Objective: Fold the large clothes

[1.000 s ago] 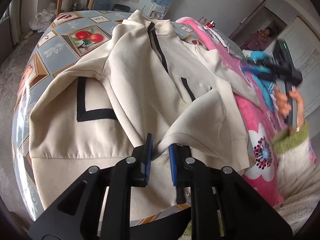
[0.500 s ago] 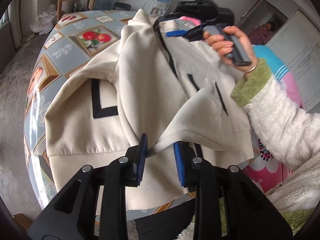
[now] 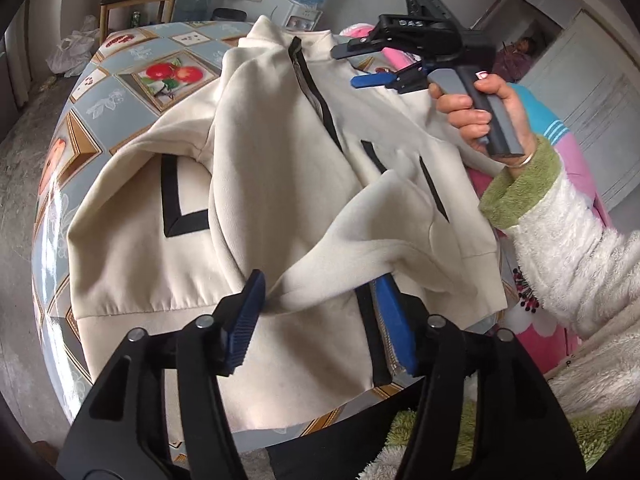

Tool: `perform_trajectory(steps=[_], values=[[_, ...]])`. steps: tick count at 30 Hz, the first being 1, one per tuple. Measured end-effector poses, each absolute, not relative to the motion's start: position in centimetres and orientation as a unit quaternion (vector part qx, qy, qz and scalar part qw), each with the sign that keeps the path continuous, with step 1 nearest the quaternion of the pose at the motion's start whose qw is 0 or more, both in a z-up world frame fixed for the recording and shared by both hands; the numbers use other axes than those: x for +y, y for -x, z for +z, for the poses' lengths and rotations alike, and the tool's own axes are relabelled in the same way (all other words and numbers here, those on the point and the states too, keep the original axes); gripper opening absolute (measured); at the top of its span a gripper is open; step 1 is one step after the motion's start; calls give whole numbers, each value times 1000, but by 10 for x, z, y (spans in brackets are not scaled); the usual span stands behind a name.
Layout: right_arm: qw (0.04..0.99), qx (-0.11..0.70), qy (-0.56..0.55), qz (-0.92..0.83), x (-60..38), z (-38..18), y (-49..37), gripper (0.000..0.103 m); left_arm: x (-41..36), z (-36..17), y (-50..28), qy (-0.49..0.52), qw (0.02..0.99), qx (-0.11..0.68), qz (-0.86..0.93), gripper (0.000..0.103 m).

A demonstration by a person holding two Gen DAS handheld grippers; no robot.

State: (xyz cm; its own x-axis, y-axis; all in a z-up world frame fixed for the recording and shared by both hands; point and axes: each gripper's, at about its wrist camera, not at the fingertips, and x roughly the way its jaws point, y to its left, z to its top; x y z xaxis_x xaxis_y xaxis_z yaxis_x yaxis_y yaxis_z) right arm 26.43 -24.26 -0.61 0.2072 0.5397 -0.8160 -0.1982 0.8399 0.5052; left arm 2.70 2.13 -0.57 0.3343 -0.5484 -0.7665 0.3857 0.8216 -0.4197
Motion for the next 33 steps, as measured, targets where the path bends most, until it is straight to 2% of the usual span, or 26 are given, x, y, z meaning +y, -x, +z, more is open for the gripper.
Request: perform_trajectory(steps=[1, 2, 10, 15, 19, 24, 27, 30, 31, 32, 33], values=[[765, 579, -141, 244, -243, -4, -262, 81, 22, -6, -26, 83, 811, 502, -288, 68], [768, 576, -132, 247, -243, -2, -258, 81, 24, -5, -24, 89, 810, 501, -291, 97], [770, 560, -136, 273, -236, 16, -255, 82, 53, 8, -9, 119, 832, 469, -271, 96], [756, 545, -208, 297, -233, 17, -284, 82, 70, 4, -52, 201, 852, 428, -223, 96], [740, 551, -242, 301, -226, 5, -313, 82, 68, -11, -92, 220, 857, 431, -181, 95], [730, 562, -253, 296, -216, -12, -343, 82, 75, -38, -125, 273, 829, 460, -159, 68], [733, 570, -244, 281, -211, -21, -357, 80, 83, -53, -136, 310, 814, 470, -140, 57], [735, 587, -232, 247, -210, -37, -370, 70, 89, -56, -139, 329, 814, 462, -129, 48], [732, 594, -230, 241, -209, -43, -373, 63, 91, -56, -141, 332, 813, 461, -126, 46], [728, 599, -228, 243, -207, -47, -375, 59, 92, -57, -142, 338, 811, 461, -122, 40], [726, 601, -227, 247, -205, -49, -375, 50, 94, -57, -145, 343, 810, 461, -119, 32]])
